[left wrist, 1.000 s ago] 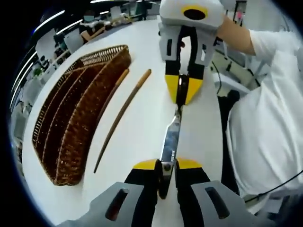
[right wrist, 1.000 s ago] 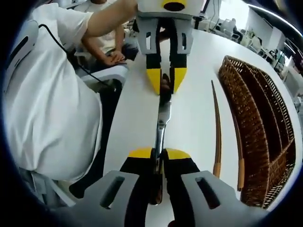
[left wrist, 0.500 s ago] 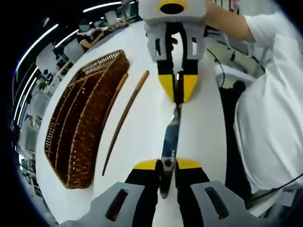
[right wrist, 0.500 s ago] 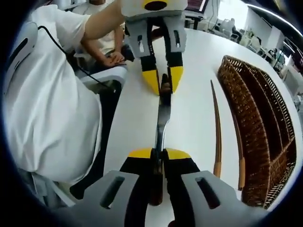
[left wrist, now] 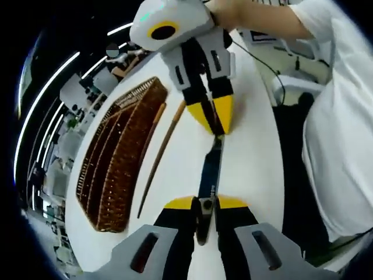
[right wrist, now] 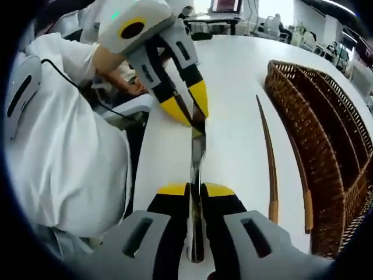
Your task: Arrange the knives, forks, and spoons in their matching storage slots by inserting each utensil handle-first until every utensil is classified and aligned in the correct compartment
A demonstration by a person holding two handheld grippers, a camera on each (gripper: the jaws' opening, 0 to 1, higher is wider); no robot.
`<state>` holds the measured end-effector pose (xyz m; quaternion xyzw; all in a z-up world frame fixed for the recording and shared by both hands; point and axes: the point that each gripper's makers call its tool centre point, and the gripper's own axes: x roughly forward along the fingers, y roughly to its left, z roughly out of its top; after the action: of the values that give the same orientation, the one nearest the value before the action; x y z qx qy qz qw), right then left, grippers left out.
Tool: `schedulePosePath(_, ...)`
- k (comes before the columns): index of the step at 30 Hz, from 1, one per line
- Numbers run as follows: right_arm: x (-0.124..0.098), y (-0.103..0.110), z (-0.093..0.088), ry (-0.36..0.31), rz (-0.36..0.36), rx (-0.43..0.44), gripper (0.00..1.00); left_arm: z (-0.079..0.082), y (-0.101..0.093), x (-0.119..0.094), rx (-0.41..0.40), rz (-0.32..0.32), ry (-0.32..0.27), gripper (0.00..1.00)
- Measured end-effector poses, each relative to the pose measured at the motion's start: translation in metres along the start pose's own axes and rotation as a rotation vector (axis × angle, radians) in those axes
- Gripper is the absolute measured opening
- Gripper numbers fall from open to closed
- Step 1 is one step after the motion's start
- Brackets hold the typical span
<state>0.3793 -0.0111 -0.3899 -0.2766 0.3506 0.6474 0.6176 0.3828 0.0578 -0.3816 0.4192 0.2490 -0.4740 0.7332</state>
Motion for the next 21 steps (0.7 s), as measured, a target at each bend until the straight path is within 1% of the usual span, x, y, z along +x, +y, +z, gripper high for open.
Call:
schedulePosePath(4,-0.0001,0.0012,-0.0005,-0.001,0.018,0.061,0.08,0.0007,0.0033,-0.0004,0.044,0.070,-0.024,0.11)
schedulePosePath(9,0.0005,0.0042,-0.0010,0.006,0.022,0.056,0.08,0.0006,0.0026,-0.0016,0.051,0.091,-0.035,0.11)
schedulePosePath(11,0.0009,0.0052,-0.0008,0.007,0.021,0.038,0.08,0.0007,0.0030,-0.0019,0.056,0.103,-0.038,0.11)
schedulePosePath(13,0.0009,0.0055,-0.0012,0.010,0.019,0.042,0.08,0.0009,0.0034,-0.0018,0.066,0.121,-0.048,0.11)
schedulePosePath(21,0.0009,0.0062,-0.0024,0.018,0.004,0.026,0.07,0.0024,0.0034,-0.0019,0.082,0.150,-0.077,0.12)
